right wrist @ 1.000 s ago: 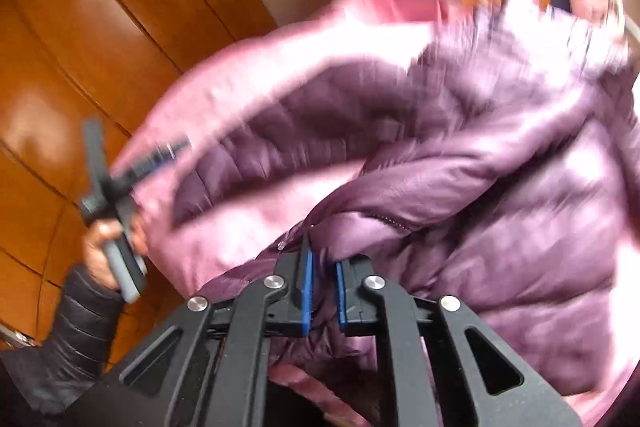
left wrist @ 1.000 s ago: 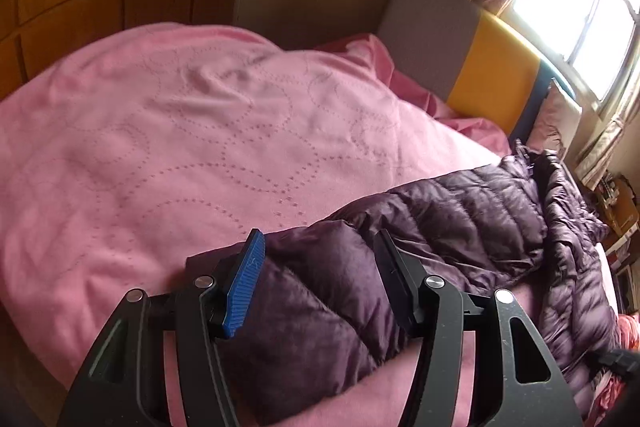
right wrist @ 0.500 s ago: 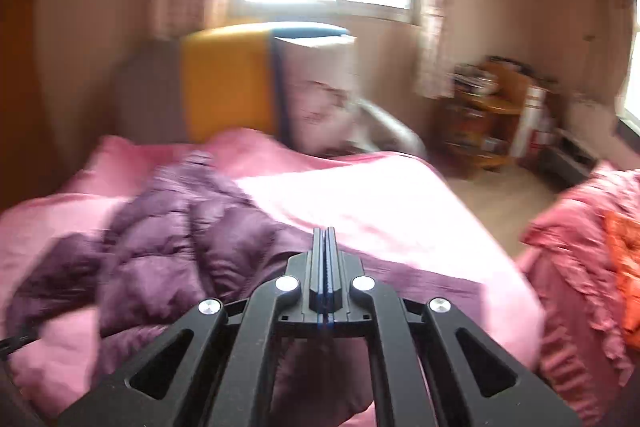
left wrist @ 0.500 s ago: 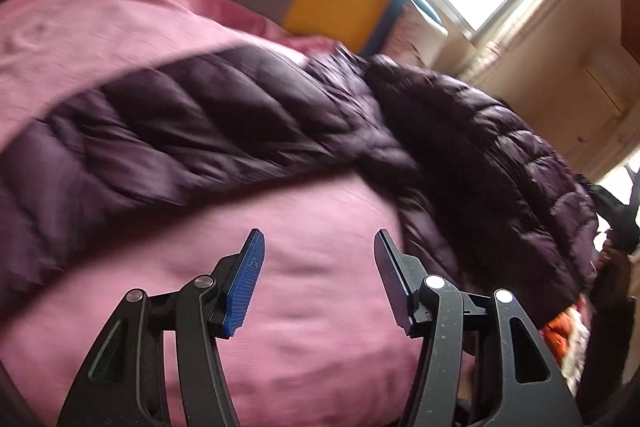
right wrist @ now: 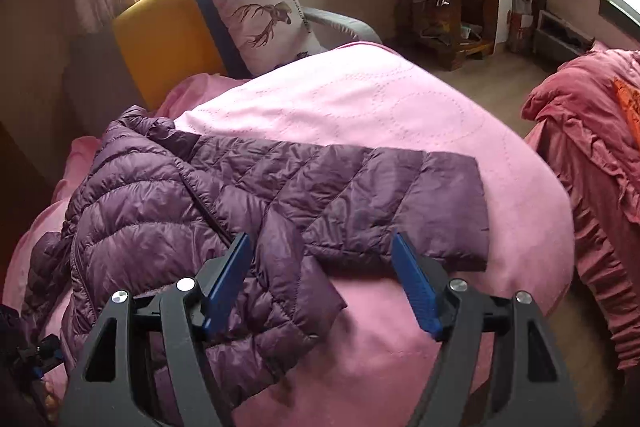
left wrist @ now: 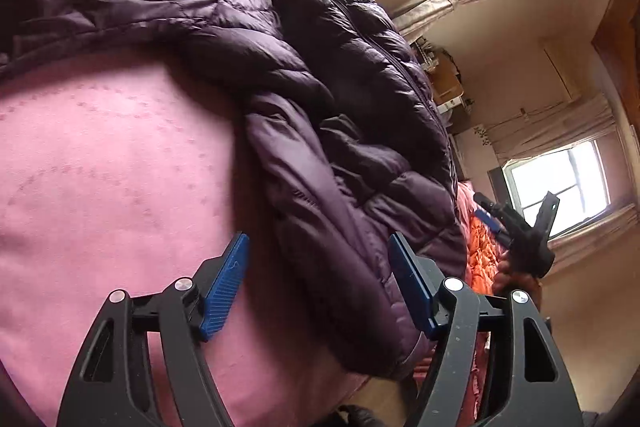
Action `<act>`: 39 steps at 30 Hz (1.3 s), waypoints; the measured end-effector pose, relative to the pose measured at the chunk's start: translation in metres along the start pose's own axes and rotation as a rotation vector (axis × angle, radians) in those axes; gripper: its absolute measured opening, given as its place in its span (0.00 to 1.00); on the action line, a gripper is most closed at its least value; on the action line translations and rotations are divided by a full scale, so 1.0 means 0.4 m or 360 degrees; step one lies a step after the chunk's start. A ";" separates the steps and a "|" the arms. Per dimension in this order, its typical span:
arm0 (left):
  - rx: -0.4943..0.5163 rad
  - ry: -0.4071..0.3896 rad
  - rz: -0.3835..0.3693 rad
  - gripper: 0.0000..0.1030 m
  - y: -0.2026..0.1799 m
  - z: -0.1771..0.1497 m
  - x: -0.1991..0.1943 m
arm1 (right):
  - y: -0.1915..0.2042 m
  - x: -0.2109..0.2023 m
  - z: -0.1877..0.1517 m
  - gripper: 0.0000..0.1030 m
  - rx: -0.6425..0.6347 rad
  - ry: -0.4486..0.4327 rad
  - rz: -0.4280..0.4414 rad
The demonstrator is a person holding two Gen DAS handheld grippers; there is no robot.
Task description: Fold large clothes
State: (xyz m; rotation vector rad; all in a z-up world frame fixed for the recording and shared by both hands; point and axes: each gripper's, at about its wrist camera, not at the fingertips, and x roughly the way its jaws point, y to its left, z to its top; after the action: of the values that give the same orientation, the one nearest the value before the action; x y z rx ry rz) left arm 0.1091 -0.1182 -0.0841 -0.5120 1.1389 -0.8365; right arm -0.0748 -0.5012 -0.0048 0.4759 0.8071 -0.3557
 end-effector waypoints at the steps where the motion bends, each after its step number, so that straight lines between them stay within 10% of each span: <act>1: 0.0011 0.0002 0.0007 0.68 -0.008 0.003 0.013 | -0.007 0.020 -0.009 0.70 0.0018 0.0034 0.0033; 3: 0.0028 0.0016 0.0047 0.68 -0.015 0.013 0.038 | -0.016 0.063 -0.023 0.71 0.0066 0.0103 0.0086; 6: 0.0077 0.0097 0.0053 0.19 -0.022 0.026 0.064 | -0.014 0.142 -0.044 0.71 0.0133 0.0216 0.0149; 9: 0.0151 0.0042 0.0082 0.06 -0.034 0.028 0.020 | 0.024 0.164 -0.064 0.71 0.0119 0.0281 0.0197; 16: 0.0227 -0.0194 0.0136 0.03 -0.023 0.023 -0.262 | 0.202 0.101 -0.182 0.63 -0.0232 0.0424 0.0361; 22: 0.0147 -0.0395 0.0520 0.02 0.077 -0.048 -0.565 | 0.356 -0.017 -0.331 0.69 -0.0578 0.0635 0.0847; 26: 0.0004 -0.0425 0.0688 0.02 0.169 -0.121 -0.650 | 0.363 -0.063 -0.347 0.81 -0.0598 0.0589 0.0859; 31: -0.0213 -0.0433 0.0569 0.20 0.256 -0.198 -0.658 | 0.362 -0.019 -0.351 0.82 -0.0453 0.0639 0.0824; 33: -0.0237 -0.0454 0.0556 0.23 0.264 -0.203 -0.642 | 0.400 0.001 -0.379 0.74 -0.0484 0.0674 0.0805; 37: -0.0233 -0.0439 0.0498 0.23 0.254 -0.196 -0.618 | 0.481 0.018 -0.412 0.19 -0.0586 0.0642 0.0746; 39: -0.0218 -0.0441 0.0438 0.23 0.246 -0.181 -0.606 | 0.497 -0.015 -0.390 0.12 -0.0608 0.0551 0.0759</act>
State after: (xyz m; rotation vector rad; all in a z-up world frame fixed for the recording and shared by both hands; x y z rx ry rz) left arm 0.0298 0.1381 -0.0416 -0.5508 0.9862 -0.4362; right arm -0.0777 -0.2507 -0.0401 0.3576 1.0371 0.3293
